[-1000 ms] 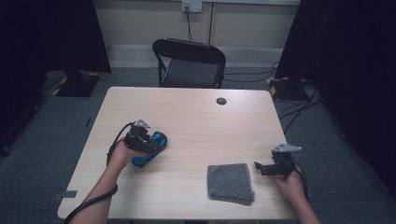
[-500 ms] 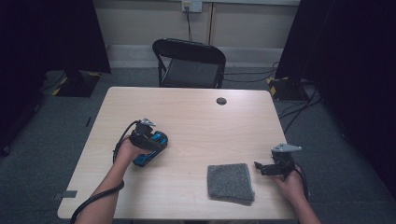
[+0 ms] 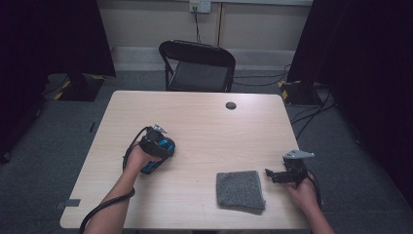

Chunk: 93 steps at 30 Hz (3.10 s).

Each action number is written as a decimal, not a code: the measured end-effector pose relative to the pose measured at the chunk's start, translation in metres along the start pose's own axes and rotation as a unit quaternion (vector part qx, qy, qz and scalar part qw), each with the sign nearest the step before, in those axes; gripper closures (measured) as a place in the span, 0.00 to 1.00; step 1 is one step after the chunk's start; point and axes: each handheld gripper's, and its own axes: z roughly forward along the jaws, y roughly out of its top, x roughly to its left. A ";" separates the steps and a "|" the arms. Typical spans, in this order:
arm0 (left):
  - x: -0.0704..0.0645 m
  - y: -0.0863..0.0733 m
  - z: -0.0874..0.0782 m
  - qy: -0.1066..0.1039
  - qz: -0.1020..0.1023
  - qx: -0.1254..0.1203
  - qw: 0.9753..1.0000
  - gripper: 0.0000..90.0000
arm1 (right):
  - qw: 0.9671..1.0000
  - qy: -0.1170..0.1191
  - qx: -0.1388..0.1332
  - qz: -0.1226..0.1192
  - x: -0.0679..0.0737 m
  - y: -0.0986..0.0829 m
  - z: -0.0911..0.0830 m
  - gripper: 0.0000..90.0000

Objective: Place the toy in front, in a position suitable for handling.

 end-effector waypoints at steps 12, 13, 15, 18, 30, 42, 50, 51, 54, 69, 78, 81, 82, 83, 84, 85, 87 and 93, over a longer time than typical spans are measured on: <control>0.000 0.000 -0.005 0.011 -0.031 -0.001 0.999 0.29 | 1.000 0.000 0.000 0.000 0.000 0.000 0.000 0.05; 0.000 0.000 -0.006 0.011 -0.035 -0.003 0.999 0.29 | 1.000 0.000 0.000 0.000 0.000 0.000 0.000 0.05; 0.001 0.000 -0.009 0.005 -0.036 -0.002 0.999 0.29 | 1.000 0.000 0.000 0.000 0.000 0.000 0.000 0.05; 0.001 0.000 -0.013 -0.002 -0.044 -0.004 0.999 0.29 | 1.000 0.000 0.000 0.000 0.000 0.000 0.000 0.05; -0.005 0.009 -0.034 -0.004 -0.029 -0.019 0.999 0.29 | 1.000 0.000 0.000 -0.001 0.000 0.000 0.000 0.05; -0.018 0.031 -0.038 -0.012 -0.012 -0.023 1.000 0.29 | 1.000 0.001 0.000 -0.001 0.000 0.000 0.000 0.05; -0.033 0.044 -0.022 -0.029 0.009 -0.015 0.999 0.29 | 1.000 0.000 0.000 -0.001 0.000 0.000 0.000 0.05; -0.035 0.046 -0.020 -0.032 0.011 -0.010 0.999 0.29 | 1.000 0.001 0.000 -0.001 0.000 0.000 0.000 0.05; -0.040 0.050 -0.012 -0.030 0.019 -0.010 0.999 0.29 | 1.000 0.001 0.000 -0.001 0.000 0.000 0.000 0.05; -0.061 0.069 0.031 -0.024 0.033 0.020 0.999 0.29 | 1.000 0.001 0.000 -0.001 0.000 0.000 0.000 0.05; -0.067 0.074 0.043 -0.014 0.035 0.023 0.999 0.29 | 1.000 0.001 0.000 -0.001 0.000 0.000 0.000 0.05; -0.067 0.075 0.044 -0.013 0.036 0.022 0.999 0.29 | 1.000 0.001 0.000 -0.001 0.000 0.000 0.000 0.05; -0.068 0.075 0.046 -0.011 0.037 0.025 0.999 0.29 | 1.000 0.001 0.000 -0.001 0.000 0.000 0.000 0.05; -0.068 0.076 0.046 -0.009 0.039 0.022 0.999 0.29 | 1.000 0.001 0.000 -0.001 0.000 0.000 0.000 0.05; -0.069 0.076 0.046 -0.009 0.041 0.023 0.999 0.29 | 1.000 0.001 0.000 -0.001 0.000 0.000 0.000 0.05; -0.069 0.076 0.047 -0.008 0.042 0.024 0.999 0.29 | 1.000 0.001 0.000 -0.001 0.000 0.000 0.000 0.05; -0.069 0.076 0.048 -0.008 0.044 0.025 0.999 0.29 | 1.000 0.001 0.000 -0.001 0.000 0.000 0.000 0.05; -0.071 0.076 0.050 -0.008 0.051 0.024 0.998 0.28 | 1.000 0.001 0.000 -0.001 0.000 0.000 0.000 0.05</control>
